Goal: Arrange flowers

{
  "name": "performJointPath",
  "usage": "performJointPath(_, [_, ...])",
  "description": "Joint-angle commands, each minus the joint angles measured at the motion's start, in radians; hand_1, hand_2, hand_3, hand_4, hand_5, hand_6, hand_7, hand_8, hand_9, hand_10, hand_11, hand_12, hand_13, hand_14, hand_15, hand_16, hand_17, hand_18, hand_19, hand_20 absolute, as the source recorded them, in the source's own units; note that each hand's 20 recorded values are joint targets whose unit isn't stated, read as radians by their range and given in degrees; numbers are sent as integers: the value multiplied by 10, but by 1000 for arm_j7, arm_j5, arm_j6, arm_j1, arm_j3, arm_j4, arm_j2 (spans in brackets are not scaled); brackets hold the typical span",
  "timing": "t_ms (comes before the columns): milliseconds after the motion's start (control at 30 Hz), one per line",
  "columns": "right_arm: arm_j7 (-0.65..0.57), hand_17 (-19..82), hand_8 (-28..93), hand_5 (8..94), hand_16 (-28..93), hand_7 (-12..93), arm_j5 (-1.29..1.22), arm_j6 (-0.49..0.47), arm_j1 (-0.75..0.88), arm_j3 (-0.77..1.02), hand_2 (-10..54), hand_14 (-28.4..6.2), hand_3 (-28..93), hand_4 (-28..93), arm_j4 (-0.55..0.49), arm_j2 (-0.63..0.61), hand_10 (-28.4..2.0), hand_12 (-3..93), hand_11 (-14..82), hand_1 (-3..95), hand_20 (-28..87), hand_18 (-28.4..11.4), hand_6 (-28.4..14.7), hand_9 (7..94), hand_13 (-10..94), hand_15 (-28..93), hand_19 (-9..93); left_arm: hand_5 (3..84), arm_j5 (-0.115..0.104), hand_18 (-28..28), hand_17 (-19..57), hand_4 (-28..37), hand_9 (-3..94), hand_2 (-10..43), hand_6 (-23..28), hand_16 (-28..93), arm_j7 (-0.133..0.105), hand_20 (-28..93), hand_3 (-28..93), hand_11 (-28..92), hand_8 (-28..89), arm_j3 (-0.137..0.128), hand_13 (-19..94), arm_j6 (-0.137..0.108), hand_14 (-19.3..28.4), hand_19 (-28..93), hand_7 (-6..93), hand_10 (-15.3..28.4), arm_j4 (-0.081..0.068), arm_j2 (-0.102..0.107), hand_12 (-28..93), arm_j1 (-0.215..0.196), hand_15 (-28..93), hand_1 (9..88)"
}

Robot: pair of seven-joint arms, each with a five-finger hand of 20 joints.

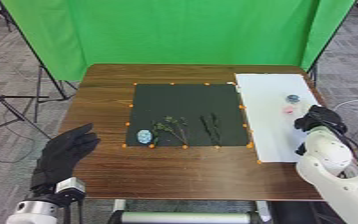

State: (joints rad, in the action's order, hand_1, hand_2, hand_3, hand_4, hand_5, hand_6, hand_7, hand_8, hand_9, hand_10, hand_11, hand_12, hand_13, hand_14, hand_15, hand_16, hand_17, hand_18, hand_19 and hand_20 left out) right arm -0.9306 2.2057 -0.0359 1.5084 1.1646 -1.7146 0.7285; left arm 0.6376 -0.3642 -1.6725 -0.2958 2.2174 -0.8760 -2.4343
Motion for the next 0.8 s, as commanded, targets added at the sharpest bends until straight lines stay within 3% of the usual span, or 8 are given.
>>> performJointPath(33, [-14, 484, -99, 578, 162, 152, 18, 33, 50, -2, -62, -105, 803, -259, 4, 1, -193, 165, 228, 334, 366, -183, -92, 604, 682, 791, 932, 438, 5, 218, -97, -201, 384, 48, 130, -142, 16, 64, 822, 403, -109, -8, 250, 16, 276, 605, 205, 223, 2, -8, 112, -10, 646, 269])
performJointPath(133, [-15, 504, -108, 611, 169, 167, 84, 108, 48, -32, -50, -96, 813, -271, 19, -5, -174, 164, 239, 376, 368, -181, -78, 653, 707, 781, 932, 439, 13, 218, -97, -201, 385, 47, 130, -142, 32, 64, 822, 403, -109, -12, 249, 25, 277, 605, 205, 224, 2, -21, 112, -3, 646, 269])
performJointPath(200, [-12, 521, -104, 644, 175, 182, 143, 172, 32, -66, -35, -86, 812, -277, 43, -13, -158, 166, 246, 406, 371, -179, -64, 698, 727, 772, 932, 439, 8, 218, -97, -201, 385, 48, 130, -142, 26, 64, 822, 403, -109, -6, 249, 16, 277, 605, 204, 224, 2, -19, 112, 4, 645, 269])
performJointPath(300, [2, 551, 11, 723, 188, 197, 175, 212, 0, -80, -27, -65, 744, -282, 86, 2, -128, 198, 236, 485, 380, -174, -45, 781, 779, 751, 932, 439, 6, 218, -97, -201, 385, 48, 131, -142, 15, 64, 822, 403, -109, -5, 250, 14, 277, 605, 204, 224, 3, -15, 112, 2, 646, 269])
performJointPath(400, [-52, 577, 43, 776, 204, 206, 192, 224, 16, -107, -19, -52, 728, -283, 50, -26, -112, 238, 255, 534, 395, -164, -27, 849, 810, 739, 932, 439, 5, 218, -97, -201, 385, 49, 130, -142, 17, 64, 822, 403, -109, -7, 250, 17, 277, 605, 204, 224, 3, -18, 112, 3, 646, 269])
performJointPath(500, [-49, 583, 58, 787, 207, 216, 203, 240, 26, -105, -17, -48, 719, -283, 46, -24, -109, 246, 278, 547, 401, -161, -24, 862, 816, 738, 932, 438, -1, 218, -97, -201, 385, 49, 130, -142, 9, 63, 822, 402, -109, -4, 250, 6, 277, 605, 205, 223, 4, -28, 112, -16, 646, 269])
performJointPath(633, [-27, 587, 76, 792, 208, 228, 219, 274, 40, -100, -15, -45, 718, -283, 24, -24, -111, 244, 304, 549, 408, -160, -24, 868, 821, 737, 932, 438, -10, 218, -97, -201, 385, 48, 130, -142, -10, 63, 823, 402, -109, -1, 249, -5, 277, 605, 204, 224, 6, -18, 112, -24, 646, 268])
performJointPath(800, [21, 592, 86, 802, 208, 222, 218, 280, -14, -129, -18, -44, 734, -283, -37, -39, -111, 233, 320, 542, 412, -161, -25, 871, 826, 735, 932, 439, -13, 218, -97, -202, 384, 48, 130, -142, -16, 63, 823, 402, -109, -11, 249, -12, 277, 605, 204, 224, 13, -14, 112, -46, 646, 268])
